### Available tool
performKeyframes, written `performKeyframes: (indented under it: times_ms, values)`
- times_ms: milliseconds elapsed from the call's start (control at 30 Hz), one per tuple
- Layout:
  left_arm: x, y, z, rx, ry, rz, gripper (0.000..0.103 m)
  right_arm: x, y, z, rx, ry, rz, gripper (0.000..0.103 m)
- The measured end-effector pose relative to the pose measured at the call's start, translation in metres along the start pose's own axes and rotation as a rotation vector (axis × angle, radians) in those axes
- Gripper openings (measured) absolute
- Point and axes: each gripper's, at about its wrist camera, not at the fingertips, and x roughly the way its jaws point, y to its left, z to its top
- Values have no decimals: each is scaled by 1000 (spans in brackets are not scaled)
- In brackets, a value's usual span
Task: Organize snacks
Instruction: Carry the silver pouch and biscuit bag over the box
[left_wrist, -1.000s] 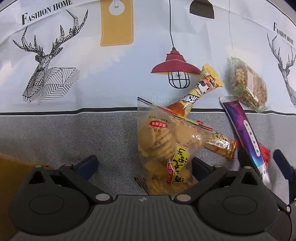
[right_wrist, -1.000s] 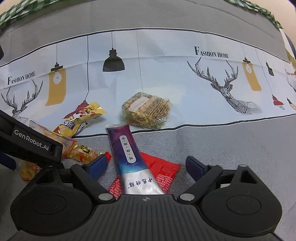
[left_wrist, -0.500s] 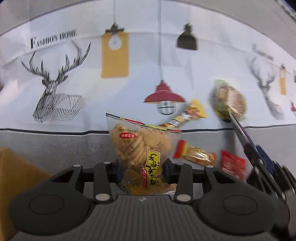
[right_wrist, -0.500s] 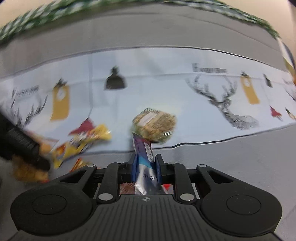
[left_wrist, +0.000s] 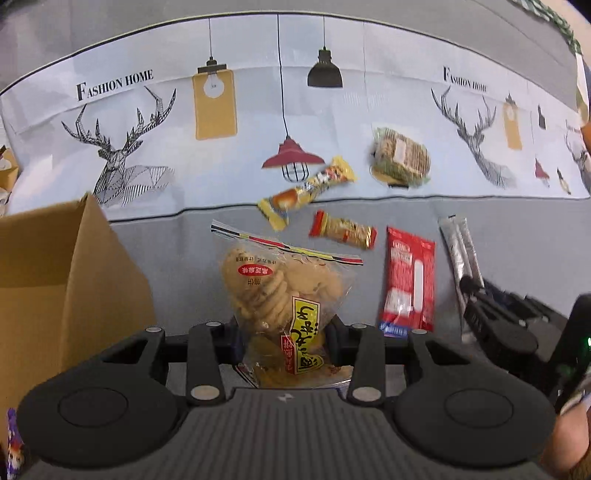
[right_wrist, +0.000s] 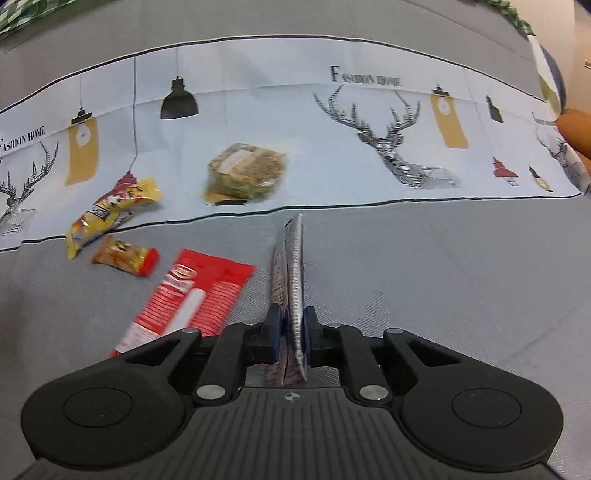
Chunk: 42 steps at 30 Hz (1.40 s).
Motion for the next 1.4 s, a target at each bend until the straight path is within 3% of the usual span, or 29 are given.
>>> performKeyframes:
  times_ms: [200,233,300,333,367,467,667,800,933,1133,1400]
  values:
    - [-10,-4,-5,26,2,33,45,13,-4,-1,0,-30,8,29]
    - [-12,-4,-5,27,0,36,45,15,-2,-1,-11,-28,12,37]
    - [-14,-2,-4,26,-2,44,45,18,4,-3,-36,-38,7,42]
    - [-15,-2,-3,26,-2,49,45,18,7,-3,-55,-47,1,42]
    - [-17,-2,-3,26,-2,54,45,19,10,-5,-71,-57,-1,32]
    - [-27,-2,-4,28,-5,61,45,20,10,-2,-70,-61,8,18]
    - [-76,1,-9,34,-57,49,45,-6,-9,9,48,-108,-44,15]
    - [-121,5,-19,34,-101,18,45,-63,-35,26,168,-227,-91,15]
    - [-165,10,-40,46,-123,-11,45,-142,-55,22,242,-310,-61,15]
    - [-227,25,-87,62,-111,-31,45,-259,-40,-30,205,-270,69,15]
    - [-313,67,-171,26,-130,7,45,-375,25,-59,37,-200,330,15]
